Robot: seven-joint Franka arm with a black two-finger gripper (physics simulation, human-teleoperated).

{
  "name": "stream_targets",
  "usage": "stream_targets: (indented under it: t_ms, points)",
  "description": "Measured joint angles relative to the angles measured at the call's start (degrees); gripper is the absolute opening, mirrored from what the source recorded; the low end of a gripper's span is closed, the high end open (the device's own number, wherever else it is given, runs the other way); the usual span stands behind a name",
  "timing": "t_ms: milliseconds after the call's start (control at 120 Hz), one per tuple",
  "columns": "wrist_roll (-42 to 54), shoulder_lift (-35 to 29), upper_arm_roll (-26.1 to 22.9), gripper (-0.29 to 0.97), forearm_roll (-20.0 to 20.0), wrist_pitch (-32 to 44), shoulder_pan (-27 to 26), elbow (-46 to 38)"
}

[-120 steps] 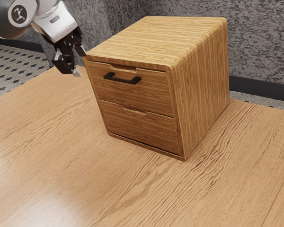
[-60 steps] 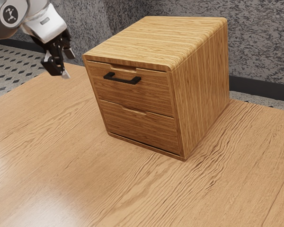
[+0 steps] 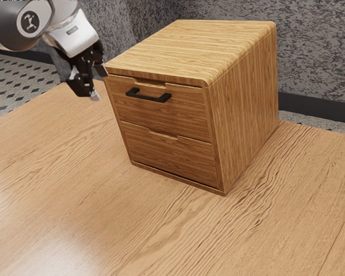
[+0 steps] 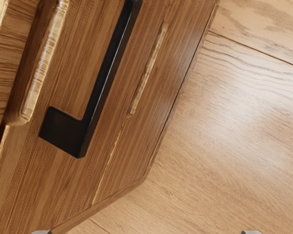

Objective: Pull the drawer handle with one arm to open the drawer

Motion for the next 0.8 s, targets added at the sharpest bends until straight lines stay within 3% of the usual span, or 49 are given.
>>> stream_targets:
  t_ms: [150, 467, 800]
  points:
    - [0.0, 0.3, -1.2, 0.48, 0.0, 0.1, -2.5, 0.2]
    - [0.0, 1.6, -0.9, 0.53, 0.1, 0.6, -15.1, 0.3]
    - [0.1, 2.3, -0.8, 0.63, 0.2, 0.7, -10.2, 0.5]
